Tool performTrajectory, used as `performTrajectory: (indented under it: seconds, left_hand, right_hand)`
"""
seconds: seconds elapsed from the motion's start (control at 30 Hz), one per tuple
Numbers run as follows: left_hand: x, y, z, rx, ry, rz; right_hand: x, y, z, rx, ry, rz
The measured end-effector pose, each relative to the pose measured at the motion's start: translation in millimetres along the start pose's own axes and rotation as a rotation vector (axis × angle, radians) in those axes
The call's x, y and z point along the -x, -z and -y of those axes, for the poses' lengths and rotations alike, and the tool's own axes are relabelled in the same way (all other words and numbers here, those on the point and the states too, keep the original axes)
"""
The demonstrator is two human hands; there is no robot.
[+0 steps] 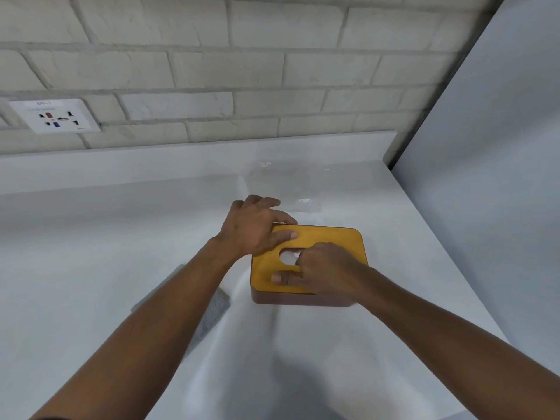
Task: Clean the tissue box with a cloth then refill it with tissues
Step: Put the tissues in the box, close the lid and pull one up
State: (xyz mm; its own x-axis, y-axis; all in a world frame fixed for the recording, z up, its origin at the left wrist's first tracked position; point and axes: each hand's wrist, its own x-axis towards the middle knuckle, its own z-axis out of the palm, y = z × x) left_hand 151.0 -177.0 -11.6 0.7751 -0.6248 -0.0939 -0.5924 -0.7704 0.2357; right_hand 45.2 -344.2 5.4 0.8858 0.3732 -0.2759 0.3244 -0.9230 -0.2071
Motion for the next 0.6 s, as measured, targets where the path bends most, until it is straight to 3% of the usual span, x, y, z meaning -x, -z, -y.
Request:
performTrajectory:
  seconds: [0.13, 0.33, 0.6]
  left_hand:
    - [-2, 4, -2, -0.046, -0.006, 0.04]
    - [-2, 6, -1, 0.038, -0.018, 0.033]
    - [-8, 2, 5, 0.113, -0.09, -0.015]
  right_hand:
    - [7, 11, 6, 0.009, -0.009, -0.061]
    - [11, 35, -9, -0.287, -0.123, -0.207]
    - [24, 69, -20, -0.296, 0.019, -0.159]
